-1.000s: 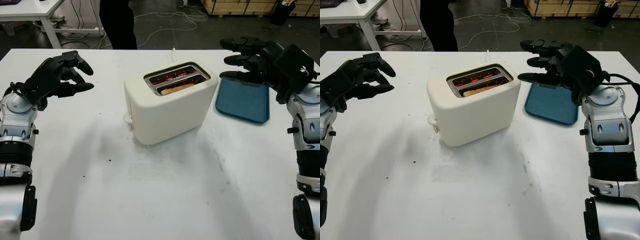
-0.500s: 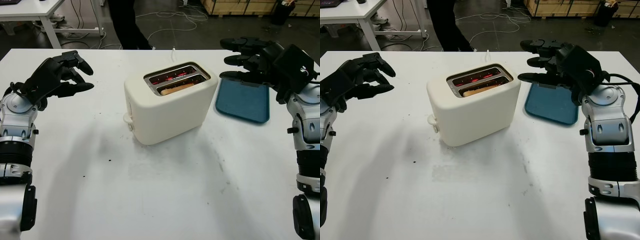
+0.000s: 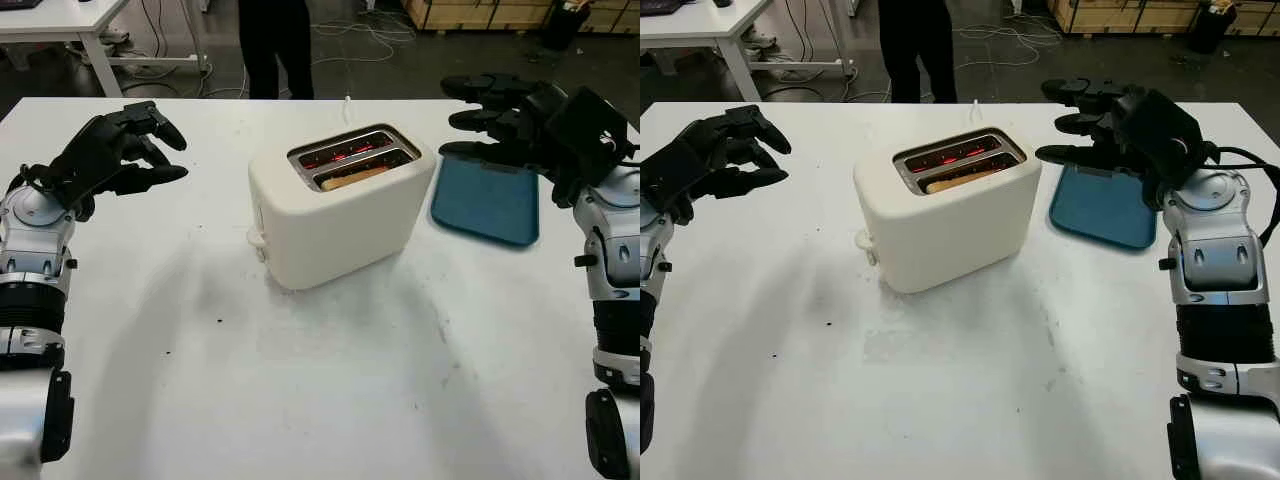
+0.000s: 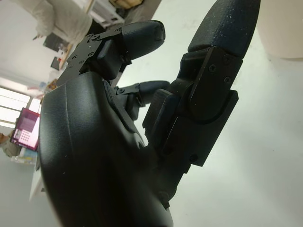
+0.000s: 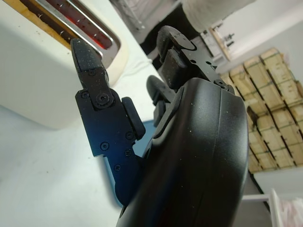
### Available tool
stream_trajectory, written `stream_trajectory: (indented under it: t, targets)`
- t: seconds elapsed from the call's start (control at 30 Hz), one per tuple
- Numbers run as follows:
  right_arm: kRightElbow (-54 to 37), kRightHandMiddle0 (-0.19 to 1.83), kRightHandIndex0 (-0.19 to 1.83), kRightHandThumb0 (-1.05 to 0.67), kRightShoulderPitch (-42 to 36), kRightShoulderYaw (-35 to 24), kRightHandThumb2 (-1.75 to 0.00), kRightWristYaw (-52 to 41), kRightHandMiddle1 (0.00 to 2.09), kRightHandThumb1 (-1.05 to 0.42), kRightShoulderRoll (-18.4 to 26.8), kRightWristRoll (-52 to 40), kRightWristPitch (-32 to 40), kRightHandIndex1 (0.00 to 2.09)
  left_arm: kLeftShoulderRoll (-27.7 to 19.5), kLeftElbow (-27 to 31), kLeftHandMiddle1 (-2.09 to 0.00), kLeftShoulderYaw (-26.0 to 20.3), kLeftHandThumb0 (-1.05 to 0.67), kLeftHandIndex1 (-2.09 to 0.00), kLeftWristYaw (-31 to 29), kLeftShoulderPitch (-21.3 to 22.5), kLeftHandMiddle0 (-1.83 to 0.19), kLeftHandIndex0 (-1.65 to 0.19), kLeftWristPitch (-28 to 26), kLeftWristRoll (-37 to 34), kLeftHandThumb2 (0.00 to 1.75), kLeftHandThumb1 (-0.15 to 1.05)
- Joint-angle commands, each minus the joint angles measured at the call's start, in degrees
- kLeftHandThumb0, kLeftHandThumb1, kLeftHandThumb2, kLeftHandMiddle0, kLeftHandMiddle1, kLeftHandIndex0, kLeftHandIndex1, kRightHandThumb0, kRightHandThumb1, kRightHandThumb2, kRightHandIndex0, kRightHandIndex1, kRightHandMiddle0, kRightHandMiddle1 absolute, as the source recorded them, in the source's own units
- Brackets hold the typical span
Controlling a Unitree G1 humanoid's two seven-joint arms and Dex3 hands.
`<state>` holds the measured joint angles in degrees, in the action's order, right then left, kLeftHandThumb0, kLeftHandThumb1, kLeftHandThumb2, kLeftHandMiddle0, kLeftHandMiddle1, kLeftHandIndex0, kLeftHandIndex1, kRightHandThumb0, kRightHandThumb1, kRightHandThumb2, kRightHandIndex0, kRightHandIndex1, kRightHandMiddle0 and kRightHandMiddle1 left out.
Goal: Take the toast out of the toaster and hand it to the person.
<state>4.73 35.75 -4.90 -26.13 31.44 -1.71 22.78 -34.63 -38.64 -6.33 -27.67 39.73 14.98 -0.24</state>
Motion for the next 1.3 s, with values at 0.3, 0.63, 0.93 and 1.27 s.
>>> stream_trajectory:
  t: [0.3,0.63,0.93,1.27]
  targets:
    - [0.0,0.50,0.20,-0.44,0.7,0.0,0.00,0.2,0.00,-0.75,0.2,0.0,-0.3,0.61,-0.2,0.6,-1.59,-0.1,-1.05,-1.47,0.5,0.7,-0.34,-0.39,-0.2,0.0,0.00,0.83]
    - [0.6,0.50,0.19,-0.52,0.9,-0.3,0.00,-0.4,0.00,-0.75,0.2,-0.6,-1.0,0.62,-0.1,0.4,-1.57,-0.4,-1.05,-1.45,0.0,0.9,-0.36,-0.40,-0.4,-0.7,0.00,0.82]
    - [0.6,0.50,0.19,-0.53,0.6,-0.4,0.00,-0.3,0.00,-0.75,0.3,-0.4,-1.7,0.64,-0.2,0.6,-1.60,-0.2,-1.05,-1.48,0.5,0.7,-0.33,-0.37,-0.1,-0.2,0.00,0.83]
    - [0.6,0.50,0.18,-0.53,0.7,-0.6,0.00,-0.4,0.00,-0.75,0.2,-0.6,-1.8,0.65,-0.2,0.6,-1.59,-0.3,-1.05,-1.46,0.4,0.7,-0.34,-0.39,-0.1,-0.3,0.01,0.83]
